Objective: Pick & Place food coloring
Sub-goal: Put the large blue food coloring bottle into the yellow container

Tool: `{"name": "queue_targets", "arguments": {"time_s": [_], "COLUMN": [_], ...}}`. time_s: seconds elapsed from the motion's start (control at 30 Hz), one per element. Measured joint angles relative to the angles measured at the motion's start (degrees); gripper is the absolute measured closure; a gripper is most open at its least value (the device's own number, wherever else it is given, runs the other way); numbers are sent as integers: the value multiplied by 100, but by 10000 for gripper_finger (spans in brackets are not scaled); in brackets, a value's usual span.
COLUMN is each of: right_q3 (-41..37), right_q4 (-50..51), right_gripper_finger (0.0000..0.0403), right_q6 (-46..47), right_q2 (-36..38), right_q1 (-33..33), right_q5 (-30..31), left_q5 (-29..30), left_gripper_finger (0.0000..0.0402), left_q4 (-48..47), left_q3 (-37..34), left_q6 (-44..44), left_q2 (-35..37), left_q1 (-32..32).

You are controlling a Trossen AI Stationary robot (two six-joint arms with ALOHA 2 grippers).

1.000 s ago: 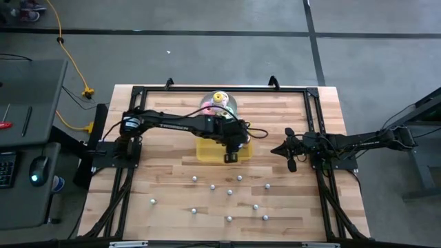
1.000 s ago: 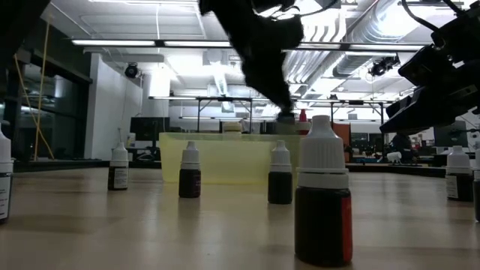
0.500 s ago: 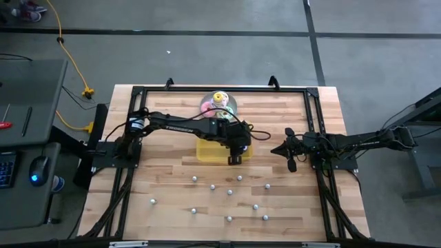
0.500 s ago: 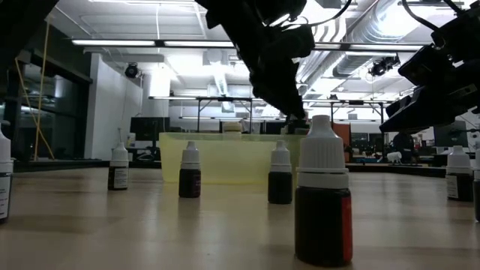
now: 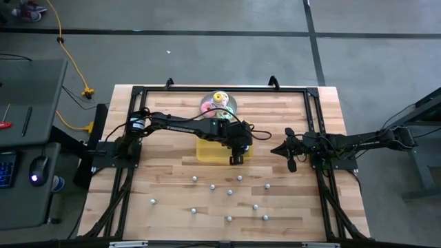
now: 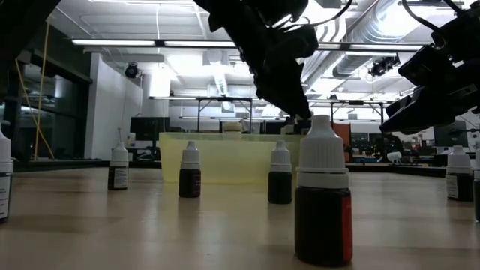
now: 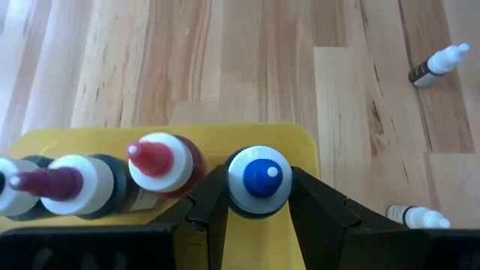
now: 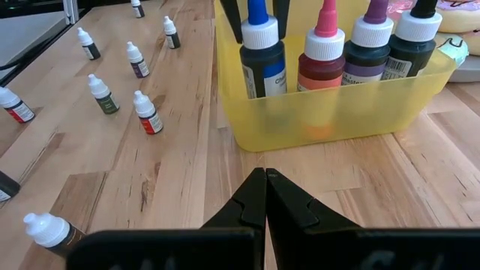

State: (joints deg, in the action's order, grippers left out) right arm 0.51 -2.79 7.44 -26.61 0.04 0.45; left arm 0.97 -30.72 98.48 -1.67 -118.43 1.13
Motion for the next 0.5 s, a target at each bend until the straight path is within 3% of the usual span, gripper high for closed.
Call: {"name": "queue_targets", "arguments": {"time_s": [0.5], "right_q3": [0], "right_q4": [2], "right_gripper_finger": [402], "right_q6": [0], "right_q2": [0], "right_q1": [2], "right_q5": [1], "left_q5": [-190], "left_gripper_finger": [286], "left_q4": [226], "left_q3": [17], "left_q6": [55], "left_q2": [-167], "left_q1": [0]}}
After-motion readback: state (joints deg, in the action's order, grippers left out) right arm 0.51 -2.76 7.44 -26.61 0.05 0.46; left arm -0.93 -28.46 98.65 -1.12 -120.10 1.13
